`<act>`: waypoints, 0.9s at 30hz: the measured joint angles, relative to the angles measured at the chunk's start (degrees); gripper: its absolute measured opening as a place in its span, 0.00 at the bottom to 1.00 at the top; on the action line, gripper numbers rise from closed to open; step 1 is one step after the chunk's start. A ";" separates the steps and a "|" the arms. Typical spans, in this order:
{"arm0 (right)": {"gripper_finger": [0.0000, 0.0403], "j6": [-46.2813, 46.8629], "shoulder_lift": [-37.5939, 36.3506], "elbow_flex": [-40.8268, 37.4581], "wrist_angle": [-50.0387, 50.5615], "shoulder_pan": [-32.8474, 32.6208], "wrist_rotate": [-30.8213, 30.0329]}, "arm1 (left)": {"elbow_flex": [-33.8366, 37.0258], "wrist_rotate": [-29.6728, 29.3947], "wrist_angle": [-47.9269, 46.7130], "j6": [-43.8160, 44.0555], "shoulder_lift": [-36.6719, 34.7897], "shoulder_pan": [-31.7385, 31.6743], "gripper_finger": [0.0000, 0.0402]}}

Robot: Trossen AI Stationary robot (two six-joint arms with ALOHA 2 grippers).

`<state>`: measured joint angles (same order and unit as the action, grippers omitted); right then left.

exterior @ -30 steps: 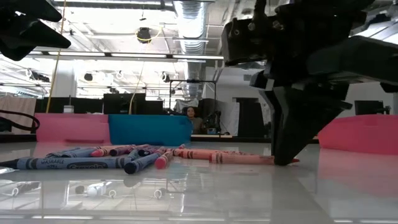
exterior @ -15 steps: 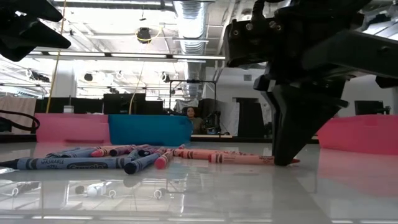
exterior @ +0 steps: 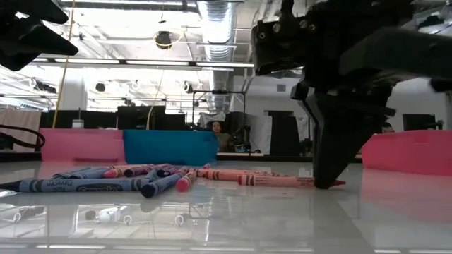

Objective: Sort crayons
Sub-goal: Put the red crayon into the small red bin

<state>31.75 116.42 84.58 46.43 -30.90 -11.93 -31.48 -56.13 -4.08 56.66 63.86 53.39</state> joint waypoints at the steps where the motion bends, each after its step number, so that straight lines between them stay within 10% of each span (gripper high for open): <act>1: 0.01 0.24 0.09 0.59 0.77 -0.17 0.27 | 0.00 0.17 -0.02 0.04 0.00 0.00 0.49; 27: 0.02 43.76 -2.41 5.59 43.86 -5.88 -4.68 | 0.00 0.30 -0.33 0.13 0.01 -0.02 0.49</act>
<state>75.51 114.01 90.17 90.29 -36.78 -16.61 -31.48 -55.83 -4.40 56.80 63.86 53.36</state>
